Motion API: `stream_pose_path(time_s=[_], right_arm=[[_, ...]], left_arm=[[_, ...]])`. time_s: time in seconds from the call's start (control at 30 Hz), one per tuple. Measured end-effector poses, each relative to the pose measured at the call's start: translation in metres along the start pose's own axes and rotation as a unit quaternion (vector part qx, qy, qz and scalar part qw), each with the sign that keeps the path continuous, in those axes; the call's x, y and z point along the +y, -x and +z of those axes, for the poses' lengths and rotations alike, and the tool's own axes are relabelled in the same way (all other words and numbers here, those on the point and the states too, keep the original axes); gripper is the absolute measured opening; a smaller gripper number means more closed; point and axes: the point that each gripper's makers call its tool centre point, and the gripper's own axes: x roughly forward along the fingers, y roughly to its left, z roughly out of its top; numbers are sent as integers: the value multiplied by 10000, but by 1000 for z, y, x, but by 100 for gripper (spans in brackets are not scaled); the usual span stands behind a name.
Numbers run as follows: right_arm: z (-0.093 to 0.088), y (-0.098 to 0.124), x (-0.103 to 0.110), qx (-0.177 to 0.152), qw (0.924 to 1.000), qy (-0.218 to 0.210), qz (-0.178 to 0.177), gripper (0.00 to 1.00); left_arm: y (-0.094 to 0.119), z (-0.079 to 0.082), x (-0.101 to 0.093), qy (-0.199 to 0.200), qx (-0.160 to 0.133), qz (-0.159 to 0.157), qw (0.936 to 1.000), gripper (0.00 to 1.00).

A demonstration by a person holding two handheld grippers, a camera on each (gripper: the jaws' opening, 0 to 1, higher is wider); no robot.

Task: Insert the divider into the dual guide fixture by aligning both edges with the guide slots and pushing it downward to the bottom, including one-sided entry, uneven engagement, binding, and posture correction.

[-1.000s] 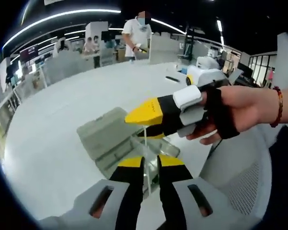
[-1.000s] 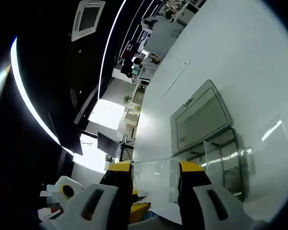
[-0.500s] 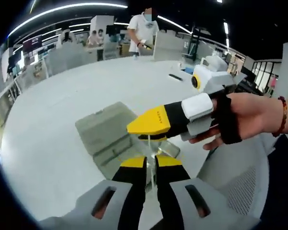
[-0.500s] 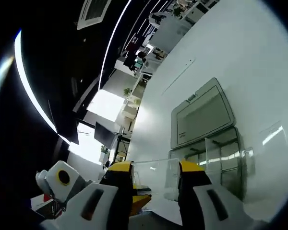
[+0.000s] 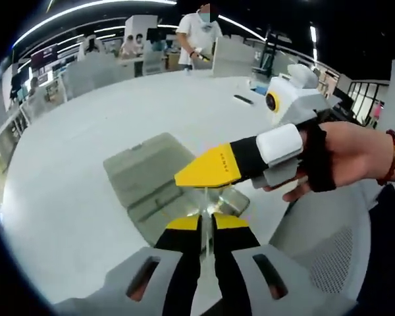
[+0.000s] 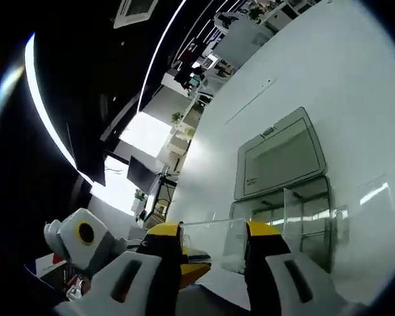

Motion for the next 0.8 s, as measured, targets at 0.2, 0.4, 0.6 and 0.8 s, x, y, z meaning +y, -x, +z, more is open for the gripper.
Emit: stream_pose_path(time_s=[0.2,0.4,0.6,0.8], right_arm=[[0,3,-3,114,9999,116,44,31],[6,11,-7,92,9991,419,-47,40],[13,18,-8,108,9971,752,-86,45],[17,24,-9,164,9905,1348,-229,54]], left_arm=[[0,1,6,356,83,86,9993,4],[-3,4,13,557,133,256,9980,4],[-8,3,16,860,219,267,9957,4],[-11,-1,22,1093,389,423,9923,4]])
